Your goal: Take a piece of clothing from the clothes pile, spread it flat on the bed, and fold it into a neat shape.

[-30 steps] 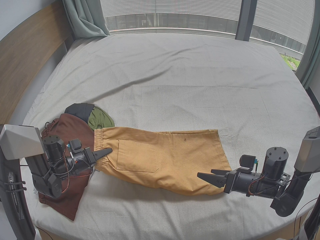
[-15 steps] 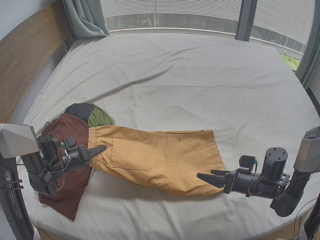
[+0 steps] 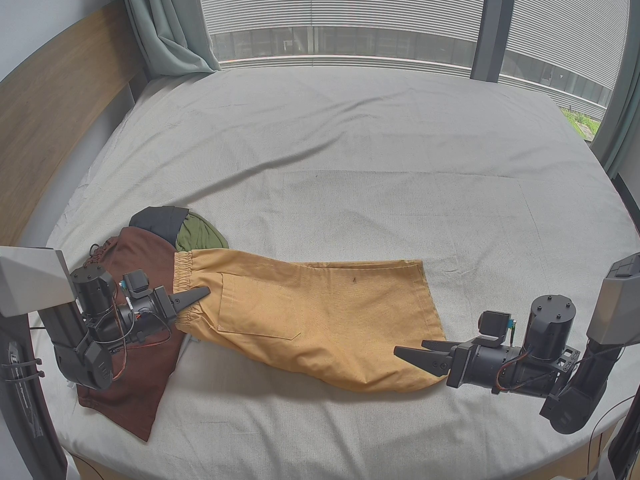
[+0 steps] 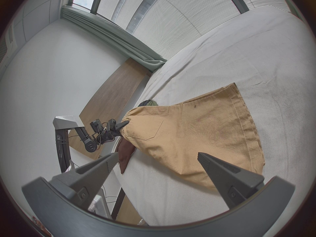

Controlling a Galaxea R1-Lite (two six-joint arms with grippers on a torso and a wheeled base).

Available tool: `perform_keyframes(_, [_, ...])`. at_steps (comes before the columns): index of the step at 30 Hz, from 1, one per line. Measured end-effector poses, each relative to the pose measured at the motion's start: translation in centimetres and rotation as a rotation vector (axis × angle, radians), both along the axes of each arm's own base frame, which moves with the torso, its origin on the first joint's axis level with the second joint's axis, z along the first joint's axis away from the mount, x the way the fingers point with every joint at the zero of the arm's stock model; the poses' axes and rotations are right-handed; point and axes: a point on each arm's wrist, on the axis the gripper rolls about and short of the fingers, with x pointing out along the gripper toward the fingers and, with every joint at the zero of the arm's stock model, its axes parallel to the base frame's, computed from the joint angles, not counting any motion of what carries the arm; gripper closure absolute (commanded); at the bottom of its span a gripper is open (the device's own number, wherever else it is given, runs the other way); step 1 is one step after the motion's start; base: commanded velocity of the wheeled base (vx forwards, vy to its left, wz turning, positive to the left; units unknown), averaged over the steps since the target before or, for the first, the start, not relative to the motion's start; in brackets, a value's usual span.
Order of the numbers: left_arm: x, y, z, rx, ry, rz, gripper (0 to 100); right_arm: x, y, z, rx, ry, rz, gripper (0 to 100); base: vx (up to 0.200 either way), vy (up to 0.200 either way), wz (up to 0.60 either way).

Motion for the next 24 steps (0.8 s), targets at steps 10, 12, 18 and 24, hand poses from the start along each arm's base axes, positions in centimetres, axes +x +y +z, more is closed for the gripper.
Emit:
perform_keyframes(10, [-0.5, -1.4, 0.8, 0.003, -0.016, -0.033, 100, 0.0, 0.0, 0.0, 0.0, 0.0, 0.0, 0, 0.0, 0.0, 0.0])
perform_keyframes(12, [-0.6, -1.8, 0.9, 0.004, -0.022, -0.043, 100, 0.0, 0.0, 0.0, 0.0, 0.0, 0.0, 0, 0.0, 0.0, 0.0])
perform_keyframes(18, [-0.7, -2.5, 1.1, 0.005, -0.028, -0.06, 100, 0.0, 0.0, 0.0, 0.0, -0.001, -0.001, 0, 0.0, 0.0, 0.0])
perform_keyframes(24, [-0.8, -3.4, 1.1, 0.027, -0.053, -0.092, 100, 0.0, 0.0, 0.0, 0.0, -0.001, -0.001, 0, 0.0, 0.0, 0.0])
